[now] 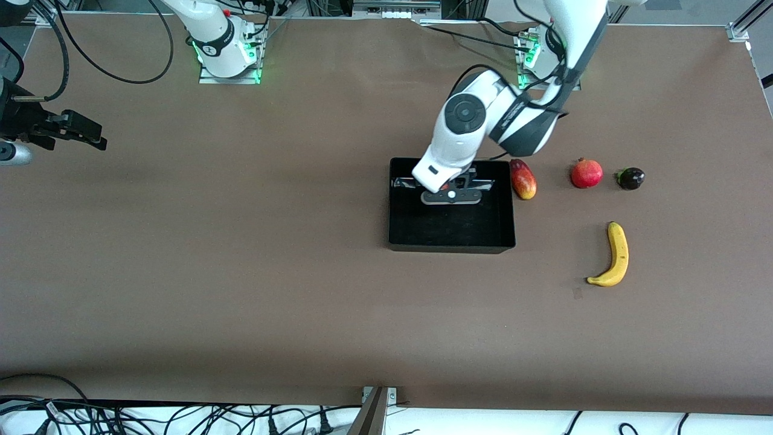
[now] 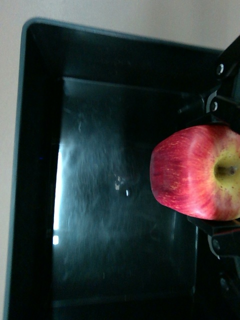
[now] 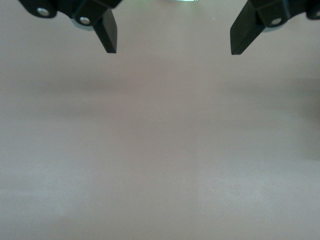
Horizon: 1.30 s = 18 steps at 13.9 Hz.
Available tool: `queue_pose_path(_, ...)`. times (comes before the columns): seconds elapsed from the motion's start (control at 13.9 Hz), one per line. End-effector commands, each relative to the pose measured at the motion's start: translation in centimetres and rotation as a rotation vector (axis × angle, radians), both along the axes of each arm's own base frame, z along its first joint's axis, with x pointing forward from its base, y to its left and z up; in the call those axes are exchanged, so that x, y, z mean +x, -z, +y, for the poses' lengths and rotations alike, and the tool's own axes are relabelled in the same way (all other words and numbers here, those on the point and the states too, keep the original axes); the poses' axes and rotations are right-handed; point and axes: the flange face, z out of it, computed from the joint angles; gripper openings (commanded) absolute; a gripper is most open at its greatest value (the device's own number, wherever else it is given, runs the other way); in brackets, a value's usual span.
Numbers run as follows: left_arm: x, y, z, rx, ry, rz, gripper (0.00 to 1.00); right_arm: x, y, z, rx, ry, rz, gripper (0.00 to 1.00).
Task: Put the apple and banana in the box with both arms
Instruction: 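Carry the apple into the black box and open the left gripper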
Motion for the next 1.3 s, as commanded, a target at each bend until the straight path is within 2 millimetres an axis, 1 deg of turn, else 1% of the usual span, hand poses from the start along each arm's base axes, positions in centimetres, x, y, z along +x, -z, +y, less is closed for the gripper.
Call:
queue_pose_path(0.0,2.1,1.0,-1.8,-0.027,-0.038,0.003,0.00,-0.3,-0.5,-0.1,0.017,0.017,0.002,1.00)
queue_pose_path(0.14,2.3,2.1,-2.0,-0.035,-0.042,0.000,0.00,-0.3,-0.5,-0.3,0.017,0.018,0.002,1.00)
queue_pose_path(0.36,1.2,5.4,-3.2,-0.035,-0.029,0.018,0.00,-0.3,-0.3,-0.3,0.017,0.020,0.009,1.00)
queue_pose_path(0.43,0.5,6.2,-3.8,-0.033,-0.022,0.031,0.00,-0.3,-0.4,-0.3,0.018,0.018,0.009,1.00)
queue_pose_path(0.72,0.4,6.2,-4.0,-0.064,-0.053,0.062,0.00,-0.3,-0.3,-0.4,0.018,0.020,0.010,1.00)
queue_pose_path(0.79,0.4,6.1,-4.0,-0.068,-0.056,0.065,0.20,-0.3,-0.3,-0.4,0.017,0.021,0.009,1.00)
queue_pose_path(0.87,0.6,6.0,-3.8,-0.078,-0.069,0.072,0.75,-0.3,-0.4,-0.4,0.017,0.021,0.007,1.00)
queue_pose_path(0.94,0.8,5.8,-3.5,-0.078,-0.075,0.070,1.00,-0.3,-0.3,-0.4,0.017,0.021,0.009,1.00)
queue_pose_path(1.08,0.8,5.4,-3.3,-0.078,-0.075,0.066,1.00,-0.3,-0.3,-0.4,0.017,0.021,0.009,1.00)
queue_pose_path(1.15,0.9,4.8,-3.1,-0.078,-0.078,0.063,1.00,-0.3,-0.3,-0.4,0.017,0.021,0.009,1.00)
queue_pose_path(1.23,1.1,3.6,-2.7,-0.079,-0.079,0.055,1.00,-0.3,-0.3,-0.4,0.017,0.021,0.009,1.00)
